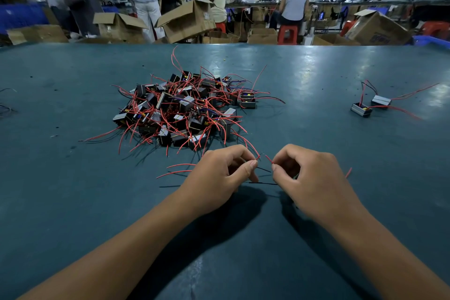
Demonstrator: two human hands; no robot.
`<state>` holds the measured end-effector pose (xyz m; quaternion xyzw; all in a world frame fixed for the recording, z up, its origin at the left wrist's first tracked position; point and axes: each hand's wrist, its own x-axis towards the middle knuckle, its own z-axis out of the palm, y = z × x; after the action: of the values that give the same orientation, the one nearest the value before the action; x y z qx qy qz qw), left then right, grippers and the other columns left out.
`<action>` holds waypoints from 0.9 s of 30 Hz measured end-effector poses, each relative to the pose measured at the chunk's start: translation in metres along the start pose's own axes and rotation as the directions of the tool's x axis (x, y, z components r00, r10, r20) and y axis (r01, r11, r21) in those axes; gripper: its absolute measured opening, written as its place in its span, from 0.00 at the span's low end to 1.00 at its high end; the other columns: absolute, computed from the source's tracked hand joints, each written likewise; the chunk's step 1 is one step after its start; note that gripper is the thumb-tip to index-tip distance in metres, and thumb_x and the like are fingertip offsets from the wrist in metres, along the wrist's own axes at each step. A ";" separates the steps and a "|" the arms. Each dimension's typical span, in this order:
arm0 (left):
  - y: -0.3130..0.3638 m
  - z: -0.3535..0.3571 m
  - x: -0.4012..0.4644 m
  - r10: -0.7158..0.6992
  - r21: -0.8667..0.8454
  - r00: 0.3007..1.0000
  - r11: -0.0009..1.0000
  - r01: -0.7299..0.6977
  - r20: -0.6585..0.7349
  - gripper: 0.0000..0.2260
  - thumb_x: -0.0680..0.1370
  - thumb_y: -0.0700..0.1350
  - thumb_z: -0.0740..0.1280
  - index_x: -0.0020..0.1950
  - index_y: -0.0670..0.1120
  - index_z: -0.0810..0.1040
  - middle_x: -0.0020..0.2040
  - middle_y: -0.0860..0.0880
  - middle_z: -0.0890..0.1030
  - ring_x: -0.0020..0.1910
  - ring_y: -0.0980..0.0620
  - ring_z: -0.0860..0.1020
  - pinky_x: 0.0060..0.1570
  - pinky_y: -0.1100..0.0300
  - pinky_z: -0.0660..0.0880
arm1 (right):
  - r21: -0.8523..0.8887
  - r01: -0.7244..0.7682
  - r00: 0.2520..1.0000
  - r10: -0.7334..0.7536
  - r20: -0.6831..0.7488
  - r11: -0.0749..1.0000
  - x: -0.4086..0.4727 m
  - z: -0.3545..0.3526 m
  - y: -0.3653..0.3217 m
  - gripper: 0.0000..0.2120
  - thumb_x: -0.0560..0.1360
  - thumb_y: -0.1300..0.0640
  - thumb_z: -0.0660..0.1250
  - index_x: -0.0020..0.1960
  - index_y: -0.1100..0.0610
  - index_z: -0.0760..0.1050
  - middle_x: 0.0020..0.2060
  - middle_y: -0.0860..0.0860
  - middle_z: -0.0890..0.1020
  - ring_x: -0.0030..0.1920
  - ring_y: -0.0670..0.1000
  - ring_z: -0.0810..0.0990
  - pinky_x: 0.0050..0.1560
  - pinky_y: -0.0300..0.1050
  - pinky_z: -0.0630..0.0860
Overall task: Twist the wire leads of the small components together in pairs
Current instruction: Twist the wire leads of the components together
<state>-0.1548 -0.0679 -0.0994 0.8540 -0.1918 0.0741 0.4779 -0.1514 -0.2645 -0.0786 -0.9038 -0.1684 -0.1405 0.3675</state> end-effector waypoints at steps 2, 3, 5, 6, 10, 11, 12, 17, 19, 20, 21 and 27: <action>-0.001 0.001 0.000 0.007 0.014 1.000 1.000 -0.007 0.002 0.06 0.82 0.48 0.65 0.48 0.49 0.78 0.41 0.54 0.86 0.29 0.58 0.77 0.34 0.58 0.77 | 0.017 -0.010 1.000 0.010 0.021 1.000 0.000 0.000 0.000 0.06 0.72 0.57 0.71 0.38 0.51 0.76 0.28 0.44 0.80 0.31 0.46 0.78 0.36 0.43 0.75; -0.001 0.001 0.000 0.008 0.021 1.000 1.000 -0.008 0.004 0.06 0.82 0.49 0.65 0.47 0.49 0.78 0.41 0.55 0.86 0.29 0.57 0.77 0.34 0.57 0.78 | 0.040 -0.024 0.999 0.023 0.039 0.999 0.000 0.000 0.001 0.07 0.73 0.58 0.70 0.38 0.51 0.75 0.28 0.46 0.80 0.30 0.45 0.79 0.34 0.41 0.75; -0.003 0.002 0.000 0.009 0.036 1.000 0.999 -0.009 0.004 0.06 0.81 0.50 0.65 0.47 0.50 0.77 0.40 0.56 0.85 0.29 0.58 0.77 0.34 0.56 0.78 | 0.161 -0.096 0.991 0.080 0.106 0.982 -0.001 -0.001 0.000 0.07 0.75 0.60 0.68 0.40 0.52 0.74 0.30 0.50 0.82 0.29 0.45 0.82 0.29 0.40 0.76; -0.003 0.003 0.001 0.011 0.040 1.000 0.999 -0.011 0.003 0.06 0.81 0.50 0.65 0.47 0.50 0.77 0.40 0.56 0.85 0.29 0.59 0.77 0.34 0.56 0.78 | 0.250 -0.153 0.981 0.117 0.152 0.956 -0.001 -0.001 -0.001 0.06 0.76 0.61 0.67 0.42 0.53 0.75 0.33 0.51 0.83 0.30 0.47 0.83 0.26 0.41 0.76; -0.005 0.003 0.001 0.022 0.045 1.000 0.999 -0.021 -0.006 0.05 0.81 0.50 0.65 0.47 0.52 0.77 0.38 0.57 0.85 0.30 0.61 0.77 0.34 0.61 0.75 | 0.581 -0.396 0.915 0.252 0.315 0.711 -0.002 0.007 -0.007 0.04 0.80 0.66 0.62 0.50 0.59 0.74 0.36 0.56 0.83 0.35 0.55 0.85 0.28 0.44 0.78; -0.005 0.004 0.001 0.022 0.045 1.000 0.999 -0.022 -0.010 0.05 0.80 0.51 0.65 0.46 0.52 0.77 0.38 0.57 0.85 0.29 0.61 0.77 0.34 0.61 0.75 | 0.621 -0.427 0.903 0.274 0.331 0.657 -0.002 0.009 -0.009 0.04 0.80 0.67 0.62 0.50 0.61 0.74 0.35 0.57 0.83 0.35 0.55 0.85 0.30 0.45 0.80; -0.005 0.003 0.001 0.023 0.042 1.000 0.999 -0.022 -0.013 0.05 0.80 0.51 0.65 0.46 0.53 0.77 0.38 0.57 0.85 0.29 0.61 0.77 0.33 0.61 0.75 | 0.642 -0.442 0.897 0.290 0.335 0.627 -0.003 0.011 -0.010 0.04 0.80 0.67 0.62 0.50 0.61 0.74 0.34 0.56 0.83 0.34 0.55 0.85 0.32 0.46 0.81; -0.005 0.004 0.001 0.027 0.037 0.999 0.999 -0.026 -0.023 0.05 0.80 0.51 0.65 0.47 0.52 0.78 0.37 0.55 0.84 0.29 0.61 0.78 0.33 0.62 0.75 | 0.546 -0.344 0.939 0.284 0.193 0.764 -0.005 0.018 -0.008 0.07 0.79 0.63 0.65 0.44 0.56 0.77 0.31 0.53 0.83 0.32 0.53 0.84 0.35 0.48 0.83; -0.005 0.004 0.002 0.020 0.032 0.999 0.999 -0.019 -0.034 0.06 0.80 0.51 0.65 0.46 0.51 0.78 0.37 0.54 0.84 0.29 0.60 0.77 0.32 0.62 0.74 | 0.508 -0.303 0.952 0.275 0.132 0.806 -0.005 0.018 -0.006 0.08 0.78 0.62 0.66 0.43 0.53 0.78 0.31 0.54 0.83 0.31 0.53 0.84 0.35 0.48 0.83; -0.005 0.004 0.002 0.019 0.032 0.999 0.999 -0.018 -0.040 0.06 0.80 0.51 0.65 0.46 0.51 0.78 0.36 0.54 0.84 0.28 0.58 0.77 0.32 0.61 0.75 | 0.515 -0.294 0.955 0.274 0.116 0.805 -0.004 0.018 -0.005 0.09 0.78 0.62 0.66 0.42 0.52 0.79 0.31 0.54 0.83 0.31 0.52 0.84 0.35 0.47 0.83; -0.005 0.003 0.002 0.020 0.033 0.999 0.999 -0.018 -0.046 0.06 0.81 0.51 0.65 0.45 0.51 0.78 0.36 0.54 0.84 0.28 0.56 0.78 0.32 0.60 0.76 | 0.527 -0.287 0.956 0.274 0.104 0.800 -0.004 0.018 -0.005 0.09 0.78 0.62 0.66 0.42 0.51 0.80 0.31 0.54 0.82 0.31 0.52 0.83 0.34 0.46 0.82; -0.005 0.003 0.002 0.023 0.061 0.999 0.998 -0.021 -0.039 0.06 0.81 0.51 0.65 0.46 0.52 0.78 0.35 0.55 0.83 0.28 0.56 0.78 0.32 0.58 0.77 | 0.552 -0.253 0.966 0.241 0.095 0.795 -0.005 0.022 -0.002 0.08 0.77 0.61 0.68 0.41 0.51 0.80 0.31 0.52 0.83 0.32 0.49 0.83 0.35 0.43 0.81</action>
<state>-0.1517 -0.0683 -0.1041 0.8643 -0.1894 0.1021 0.4547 -0.1535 -0.2481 -0.0946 -0.7718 -0.0867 -0.0268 0.6294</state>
